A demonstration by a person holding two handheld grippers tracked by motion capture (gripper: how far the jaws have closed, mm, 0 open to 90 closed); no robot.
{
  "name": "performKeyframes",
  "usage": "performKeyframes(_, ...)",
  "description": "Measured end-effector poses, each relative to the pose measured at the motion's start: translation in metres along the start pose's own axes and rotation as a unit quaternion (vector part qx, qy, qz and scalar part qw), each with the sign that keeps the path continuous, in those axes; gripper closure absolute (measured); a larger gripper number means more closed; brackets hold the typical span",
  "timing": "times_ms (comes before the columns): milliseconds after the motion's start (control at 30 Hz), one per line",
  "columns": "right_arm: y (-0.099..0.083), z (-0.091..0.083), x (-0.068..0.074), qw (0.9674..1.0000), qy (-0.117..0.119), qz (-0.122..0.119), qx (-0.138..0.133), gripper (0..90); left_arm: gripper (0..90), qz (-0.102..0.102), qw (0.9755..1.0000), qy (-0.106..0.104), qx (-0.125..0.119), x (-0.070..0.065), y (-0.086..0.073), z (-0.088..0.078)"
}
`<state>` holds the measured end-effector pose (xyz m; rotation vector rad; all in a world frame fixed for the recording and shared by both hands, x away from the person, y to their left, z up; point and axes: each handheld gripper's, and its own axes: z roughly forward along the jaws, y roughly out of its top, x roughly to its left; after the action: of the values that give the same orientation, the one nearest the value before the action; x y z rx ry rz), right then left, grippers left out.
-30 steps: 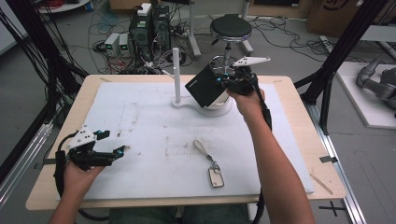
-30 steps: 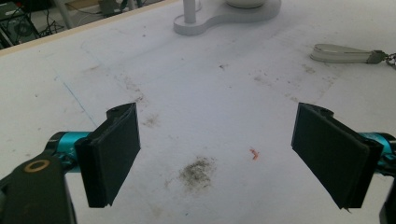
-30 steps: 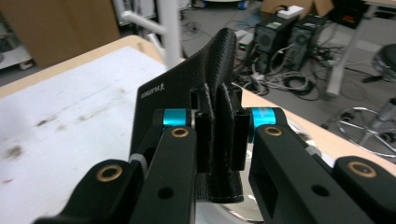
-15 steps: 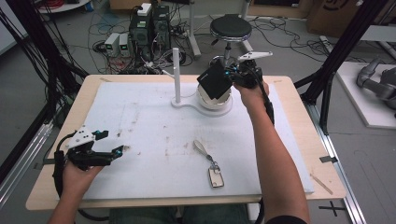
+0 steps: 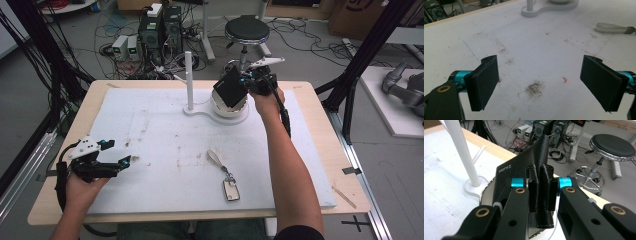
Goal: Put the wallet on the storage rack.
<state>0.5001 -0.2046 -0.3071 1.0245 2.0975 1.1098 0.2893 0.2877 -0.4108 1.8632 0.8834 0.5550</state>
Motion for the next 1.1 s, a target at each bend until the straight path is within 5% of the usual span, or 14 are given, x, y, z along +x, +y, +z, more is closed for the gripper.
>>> performKeyframes(367, -0.008, 0.009, 0.012, 0.9989, -0.024, -0.039, 0.012, 85.0, 15.5, 0.002, 1.0000, -0.004, 0.001, -0.002, 0.001, 0.001)
performKeyframes(533, -0.016, 0.010, 0.008, 0.9992, -0.025, -0.029, 0.009, 85.0, 15.5, 0.001, 1.0000, -0.003, 0.002, -0.001, 0.000, 0.001)
performKeyframes(1100, -0.016, 0.011, 0.009, 0.9975, -0.039, -0.057, 0.012, 85.0, 15.5, 0.002, 1.0000, -0.006, 0.005, -0.002, 0.000, 0.003)
